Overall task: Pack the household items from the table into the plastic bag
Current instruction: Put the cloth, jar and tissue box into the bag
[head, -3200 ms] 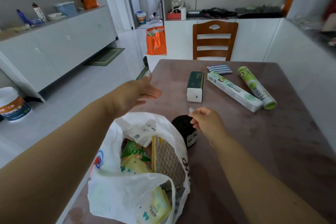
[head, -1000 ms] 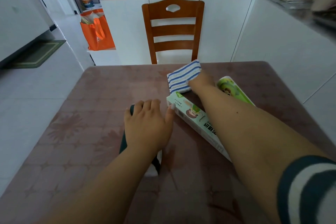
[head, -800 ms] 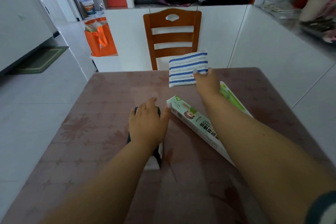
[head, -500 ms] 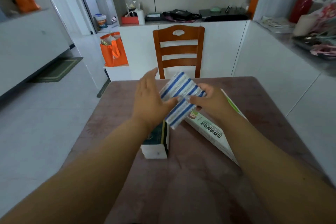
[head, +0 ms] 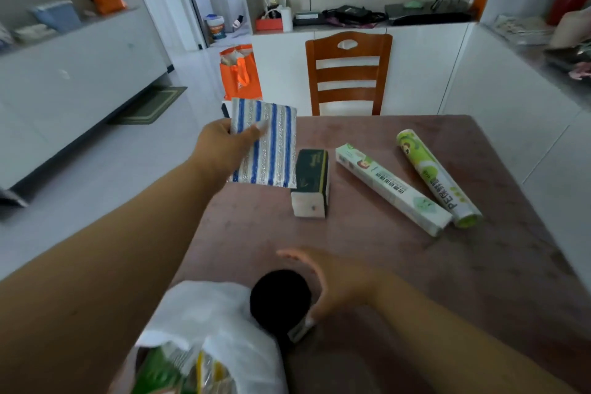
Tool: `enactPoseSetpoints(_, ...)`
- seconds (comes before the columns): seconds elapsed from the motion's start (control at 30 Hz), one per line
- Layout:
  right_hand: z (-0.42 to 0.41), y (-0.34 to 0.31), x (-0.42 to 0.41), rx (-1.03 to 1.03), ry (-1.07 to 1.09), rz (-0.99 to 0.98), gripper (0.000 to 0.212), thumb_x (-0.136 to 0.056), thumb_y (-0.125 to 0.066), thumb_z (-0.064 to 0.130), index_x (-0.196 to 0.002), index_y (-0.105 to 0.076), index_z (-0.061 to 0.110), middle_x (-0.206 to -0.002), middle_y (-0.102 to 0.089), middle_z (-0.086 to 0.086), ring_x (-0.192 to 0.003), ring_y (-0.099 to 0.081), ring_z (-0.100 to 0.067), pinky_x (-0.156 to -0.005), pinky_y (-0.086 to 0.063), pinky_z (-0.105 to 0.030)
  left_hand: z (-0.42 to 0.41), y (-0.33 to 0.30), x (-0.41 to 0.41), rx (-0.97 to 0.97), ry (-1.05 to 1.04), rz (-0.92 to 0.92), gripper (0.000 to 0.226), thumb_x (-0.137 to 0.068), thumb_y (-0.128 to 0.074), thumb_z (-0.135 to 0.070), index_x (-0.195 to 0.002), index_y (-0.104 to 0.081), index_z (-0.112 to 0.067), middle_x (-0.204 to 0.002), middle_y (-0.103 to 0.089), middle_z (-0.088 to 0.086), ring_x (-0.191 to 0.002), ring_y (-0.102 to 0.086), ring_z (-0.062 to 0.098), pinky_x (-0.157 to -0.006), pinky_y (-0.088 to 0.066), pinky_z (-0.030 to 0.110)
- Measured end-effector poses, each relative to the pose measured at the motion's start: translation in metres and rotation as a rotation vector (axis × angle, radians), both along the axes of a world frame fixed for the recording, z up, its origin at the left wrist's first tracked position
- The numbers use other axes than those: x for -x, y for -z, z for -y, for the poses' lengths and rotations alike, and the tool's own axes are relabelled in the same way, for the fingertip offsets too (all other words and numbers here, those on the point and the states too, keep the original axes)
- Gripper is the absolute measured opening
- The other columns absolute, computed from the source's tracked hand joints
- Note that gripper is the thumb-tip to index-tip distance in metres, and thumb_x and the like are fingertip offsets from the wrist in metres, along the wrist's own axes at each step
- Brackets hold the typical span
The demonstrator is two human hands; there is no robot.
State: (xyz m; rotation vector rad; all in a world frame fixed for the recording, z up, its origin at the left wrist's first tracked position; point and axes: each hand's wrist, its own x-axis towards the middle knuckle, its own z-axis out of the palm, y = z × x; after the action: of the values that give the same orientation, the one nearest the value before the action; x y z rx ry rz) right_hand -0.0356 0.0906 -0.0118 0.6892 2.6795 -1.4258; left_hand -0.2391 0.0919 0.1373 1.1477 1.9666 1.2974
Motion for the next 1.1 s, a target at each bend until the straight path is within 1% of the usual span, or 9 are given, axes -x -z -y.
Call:
enactPoseSetpoints(0.1,0.024,0.018,0.020,-0.020,0.010,0.016,0.115,-0.056,-0.089,0.020,-0.148,-0.022,0.029,-0.152,-0.032,0.004,-0.137,-0.031,-0.011,-0.114,-0.030,-0.031,0.026,0.006,0.001,0.080,-0.037,0.014,0.029,-0.091,-0.059,-0.042,-0.096,-0.064,-0.015,-0.082,-0.070,0.000,-0.063,-0.067,0.011,-0.042,-0.047,0.014)
enactPoseSetpoints(0.23,0.030,0.028,0.018,0.040,0.365,-0.123,0.074,-0.056,-0.085,0.011,-0.120,-0.052,0.024,-0.113,-0.059,0.006,-0.106,-0.057,-0.013,-0.093,-0.050,-0.031,0.057,0.018,0.000,0.136,-0.074,0.065,0.033,-0.095,-0.053,-0.041,-0.096,-0.064,-0.010,-0.088,-0.070,0.009,-0.067,-0.067,0.018,-0.052,-0.049,0.021)
enactPoseSetpoints(0.37,0.022,0.014,-0.020,0.565,0.778,-0.519,0.044,-0.054,-0.082,0.006,-0.096,-0.069,0.007,-0.074,-0.072,-0.002,-0.067,-0.062,-0.020,-0.061,-0.058,-0.033,0.084,0.025,-0.002,0.187,-0.081,0.095,0.042,-0.097,-0.043,-0.046,-0.103,-0.064,-0.010,-0.094,-0.070,0.011,-0.077,-0.068,0.025,-0.063,-0.051,0.028)
enactPoseSetpoints(0.47,0.035,-0.029,-0.037,0.972,0.769,-0.839,0.020,-0.053,-0.085,0.009,-0.072,-0.078,0.011,-0.072,-0.074,-0.008,-0.070,-0.069,-0.026,-0.066,-0.060,-0.035,0.104,0.024,-0.011,0.210,-0.053,0.091,0.048,-0.099,-0.034,-0.046,-0.103,-0.063,-0.008,-0.093,-0.069,0.012,-0.080,-0.068,0.027,-0.066,-0.050,0.030)
enactPoseSetpoints(0.6,0.072,-0.073,-0.023,1.156,0.545,-0.867,0.066,-0.030,-0.096,0.026,-0.090,-0.076,0.010,-0.094,-0.075,-0.013,-0.086,-0.072,-0.028,-0.076,-0.059,-0.045,0.131,0.017,-0.038,0.188,0.026,0.036,0.036,-0.101,-0.037,-0.027,-0.087,-0.064,-0.007,-0.084,-0.066,0.013,-0.076,-0.064,0.028,-0.068,-0.051,0.034)
enactPoseSetpoints(0.73,0.106,-0.075,-0.013,1.254,0.508,-0.859,0.084,-0.038,-0.094,0.029,-0.114,-0.068,0.006,-0.119,-0.066,-0.019,-0.108,-0.064,-0.036,-0.089,-0.054,-0.051,0.161,0.028,-0.044,0.204,0.011,0.044,0.025,-0.079,-0.054,-0.033,-0.073,-0.068,-0.014,-0.083,-0.067,0.018,-0.079,-0.063,0.034,-0.076,-0.053,0.048)
enactPoseSetpoints(0.9,0.135,-0.074,-0.011,1.287,0.338,-0.832,0.102,-0.052,-0.089,0.035,-0.140,-0.045,0.007,-0.138,-0.050,-0.021,-0.122,-0.053,-0.038,-0.104,-0.040,-0.055,0.197,0.034,-0.049,0.247,0.091,0.059,0.027,-0.093,-0.050,-0.011,-0.080,-0.065,0.007,-0.083,-0.065,0.024,-0.069,-0.056,0.026,-0.066,-0.047,0.039)
enactPoseSetpoints(1.0,0.144,-0.072,-0.011,1.330,0.313,-0.886,0.097,-0.055,-0.088,0.035,-0.139,-0.047,0.009,-0.129,-0.056,-0.017,-0.114,-0.058,-0.034,-0.104,-0.040,-0.053,0.210,0.029,-0.049,0.224,0.072,0.361,0.045,-0.100,-0.043,-0.034,-0.082,-0.067,-0.002,-0.088,-0.071,0.021,-0.073,-0.065,0.029,-0.078,-0.051,0.038)
enactPoseSetpoints(1.1,0.148,-0.069,-0.015,1.345,0.369,-0.922,0.099,-0.051,-0.090,0.034,-0.137,-0.049,0.010,-0.129,-0.057,-0.016,-0.113,-0.059,-0.034,-0.099,-0.047,-0.052,0.223,0.025,-0.041,0.275,0.092,0.422,0.078,-0.097,-0.021,-0.059,-0.092,-0.070,0.001,-0.092,-0.073,0.021,-0.079,-0.067,0.029,-0.079,-0.050,0.036)
